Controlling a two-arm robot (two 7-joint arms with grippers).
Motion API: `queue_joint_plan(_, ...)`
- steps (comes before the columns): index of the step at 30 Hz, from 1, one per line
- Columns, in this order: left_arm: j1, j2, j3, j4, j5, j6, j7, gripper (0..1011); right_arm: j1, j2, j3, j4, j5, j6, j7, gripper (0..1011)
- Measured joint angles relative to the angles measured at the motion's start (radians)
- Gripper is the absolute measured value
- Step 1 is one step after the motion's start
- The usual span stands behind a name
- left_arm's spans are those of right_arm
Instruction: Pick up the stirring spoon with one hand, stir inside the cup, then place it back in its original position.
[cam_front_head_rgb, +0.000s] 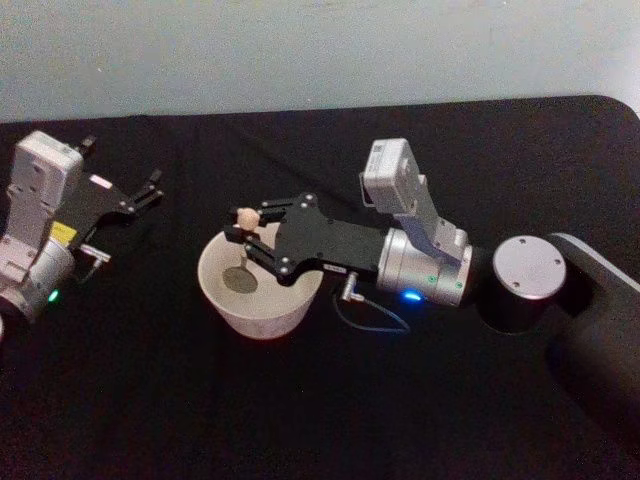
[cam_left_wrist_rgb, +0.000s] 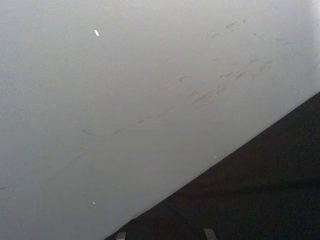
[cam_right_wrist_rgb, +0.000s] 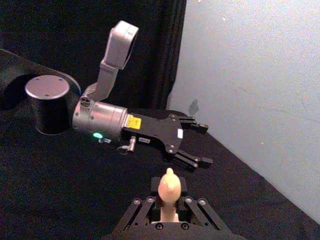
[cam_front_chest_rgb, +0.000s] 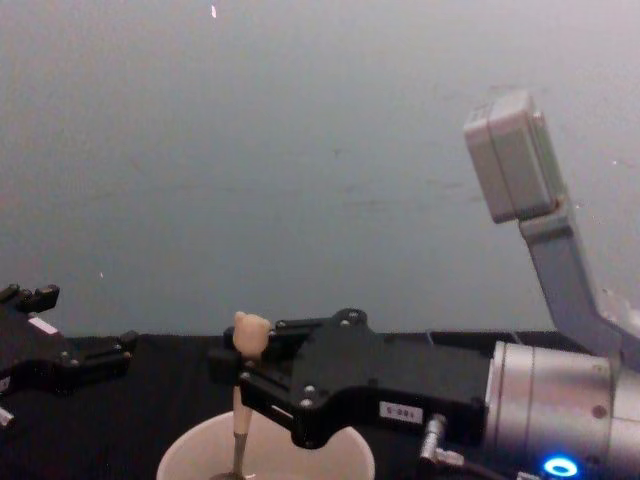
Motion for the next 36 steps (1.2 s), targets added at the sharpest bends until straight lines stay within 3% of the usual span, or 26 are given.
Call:
queue_joint_plan(14,0.000,0.000,0.000,0.000,0.000,0.000,0.000,1001,0.024,-0.016,0.018,0.055,-0.013,-0.012,-0.025,174)
queue_joint_plan(36,0.000,0.000,0.000,0.000,0.000,0.000,0.000,1001,-0.029,0.047,0.054,-0.019,0.002,-0.003,-0.022,174)
